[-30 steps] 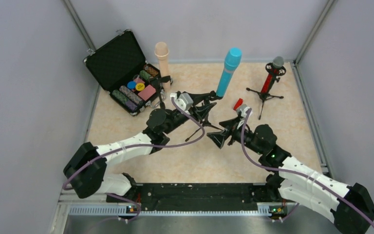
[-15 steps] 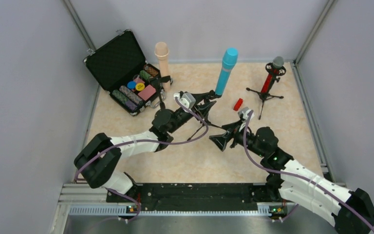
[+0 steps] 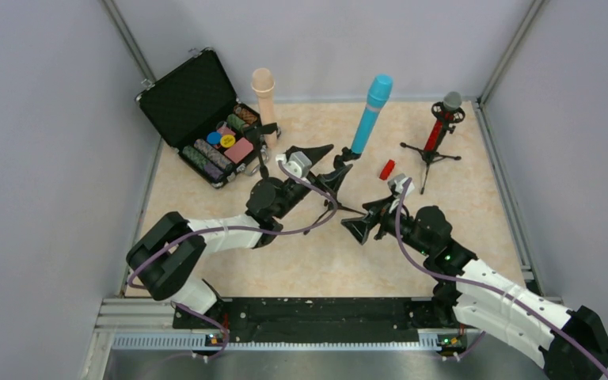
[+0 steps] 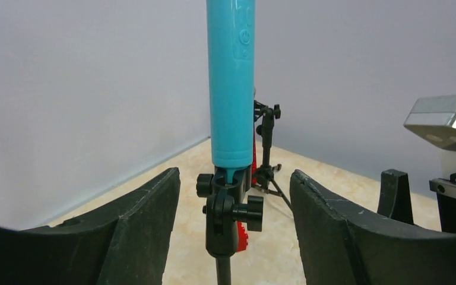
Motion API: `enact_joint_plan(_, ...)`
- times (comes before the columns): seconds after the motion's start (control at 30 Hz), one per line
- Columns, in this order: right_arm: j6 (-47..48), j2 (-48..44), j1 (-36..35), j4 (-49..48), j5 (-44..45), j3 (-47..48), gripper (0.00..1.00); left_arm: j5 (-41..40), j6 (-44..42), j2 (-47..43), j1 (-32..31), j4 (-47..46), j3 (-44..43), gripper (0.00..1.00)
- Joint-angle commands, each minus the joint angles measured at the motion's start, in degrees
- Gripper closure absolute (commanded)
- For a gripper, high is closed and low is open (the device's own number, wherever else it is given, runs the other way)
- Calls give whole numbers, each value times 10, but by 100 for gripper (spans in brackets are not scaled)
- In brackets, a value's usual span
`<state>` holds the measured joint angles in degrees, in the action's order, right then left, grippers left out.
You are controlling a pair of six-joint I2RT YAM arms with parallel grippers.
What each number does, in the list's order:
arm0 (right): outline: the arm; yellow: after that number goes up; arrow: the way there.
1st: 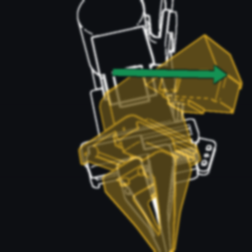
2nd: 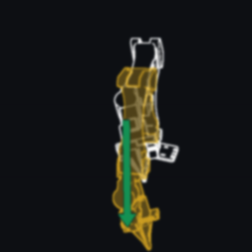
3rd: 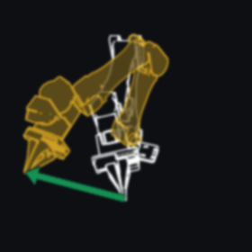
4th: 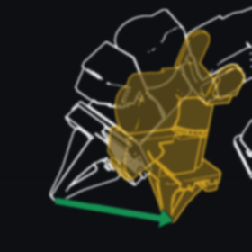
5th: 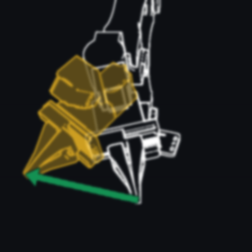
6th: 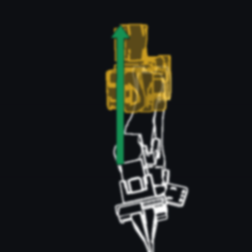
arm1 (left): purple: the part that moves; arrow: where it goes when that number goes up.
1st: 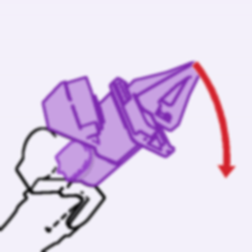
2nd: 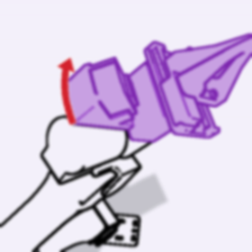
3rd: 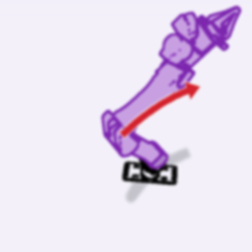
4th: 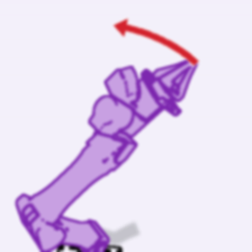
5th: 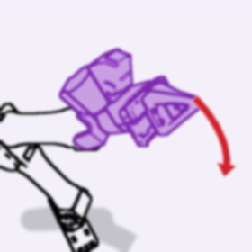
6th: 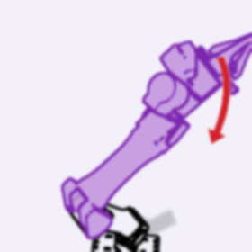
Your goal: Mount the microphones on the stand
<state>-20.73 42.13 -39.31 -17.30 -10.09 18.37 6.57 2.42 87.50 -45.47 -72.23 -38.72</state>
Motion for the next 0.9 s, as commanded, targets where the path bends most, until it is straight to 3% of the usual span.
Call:
enact_joint_plan(0.0, -6, 0, 6, -13, 12, 3, 7, -2, 5, -15, 3, -72, 3, 24)
enact_joint_plan(0.07, -8, 1, 7, -15, 14, 2, 7, -4, 7, -20, 2, -74, 7, 12)
enact_joint_plan(0.43, -23, 19, 6, -21, -5, 10, 5, 10, 44, -86, 2, -46, 45, 1)
enact_joint_plan(0.67, -55, 69, 23, -58, -77, 21, 3, 27, 80, -185, 2, 115, 72, 1)
enact_joint_plan(0.87, -112, 106, 70, -129, -170, 7, 3, 16, 90, -271, 3, 323, 101, 1)
